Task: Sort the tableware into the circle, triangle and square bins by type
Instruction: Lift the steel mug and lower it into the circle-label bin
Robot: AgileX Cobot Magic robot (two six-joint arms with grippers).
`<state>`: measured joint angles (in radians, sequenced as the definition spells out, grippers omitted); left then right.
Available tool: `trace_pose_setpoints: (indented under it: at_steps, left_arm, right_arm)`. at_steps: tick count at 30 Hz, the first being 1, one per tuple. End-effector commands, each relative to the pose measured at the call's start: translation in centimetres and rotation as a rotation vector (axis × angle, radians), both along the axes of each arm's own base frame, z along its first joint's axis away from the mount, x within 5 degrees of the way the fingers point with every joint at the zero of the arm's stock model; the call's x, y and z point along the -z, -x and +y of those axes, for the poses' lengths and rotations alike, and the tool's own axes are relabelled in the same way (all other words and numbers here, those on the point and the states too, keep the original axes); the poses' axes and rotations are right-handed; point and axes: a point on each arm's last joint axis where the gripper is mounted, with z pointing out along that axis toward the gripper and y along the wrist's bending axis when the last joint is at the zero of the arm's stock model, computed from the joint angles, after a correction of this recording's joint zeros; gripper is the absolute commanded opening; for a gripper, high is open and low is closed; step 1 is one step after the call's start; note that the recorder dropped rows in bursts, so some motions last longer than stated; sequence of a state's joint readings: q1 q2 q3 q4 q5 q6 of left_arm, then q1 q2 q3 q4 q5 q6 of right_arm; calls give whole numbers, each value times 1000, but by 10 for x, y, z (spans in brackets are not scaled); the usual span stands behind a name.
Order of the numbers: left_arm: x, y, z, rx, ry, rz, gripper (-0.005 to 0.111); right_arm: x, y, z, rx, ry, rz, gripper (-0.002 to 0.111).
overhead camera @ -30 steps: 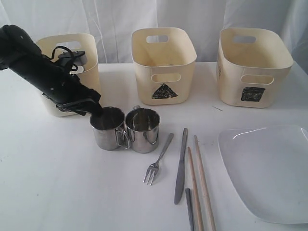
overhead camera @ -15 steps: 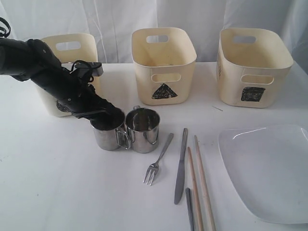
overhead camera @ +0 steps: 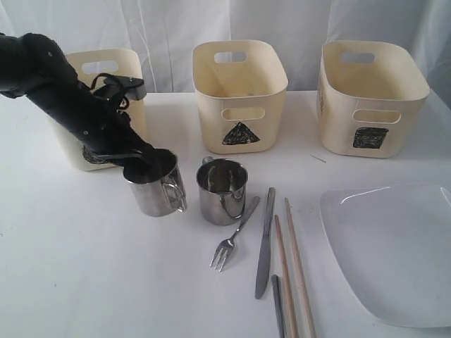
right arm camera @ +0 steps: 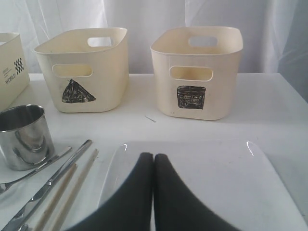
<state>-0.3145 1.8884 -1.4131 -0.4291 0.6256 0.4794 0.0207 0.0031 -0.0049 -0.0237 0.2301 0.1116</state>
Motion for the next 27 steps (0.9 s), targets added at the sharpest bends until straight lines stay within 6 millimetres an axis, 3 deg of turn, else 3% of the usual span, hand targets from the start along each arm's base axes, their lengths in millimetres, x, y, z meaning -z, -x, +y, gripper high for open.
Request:
trace_pose_setpoints:
  at_steps: [1, 8, 13, 19, 23, 27]
  left_arm:
    - [-44, 21, 4, 40, 9, -58, 0]
    - [-125, 35, 31, -43, -91, -500, 0]
    - [-162, 13, 63, -252, -143, -692, 0]
    - [-158, -34, 92, -383, -142, -717, 0]
    - [-137, -66, 102, -414, -157, -704, 0]
    - [-113, -93, 98, -410, -155, -715, 0]
  right_arm:
    - [1, 0, 0, -4, 2, -7, 0]
    - [1, 0, 0, -4, 2, -7, 0]
    - [1, 0, 0, -4, 2, -7, 0]
    - [1, 0, 0, -4, 2, -7, 0]
    - [1, 0, 0, -4, 2, -7, 0]
    - [1, 0, 0, -4, 2, -7, 0]
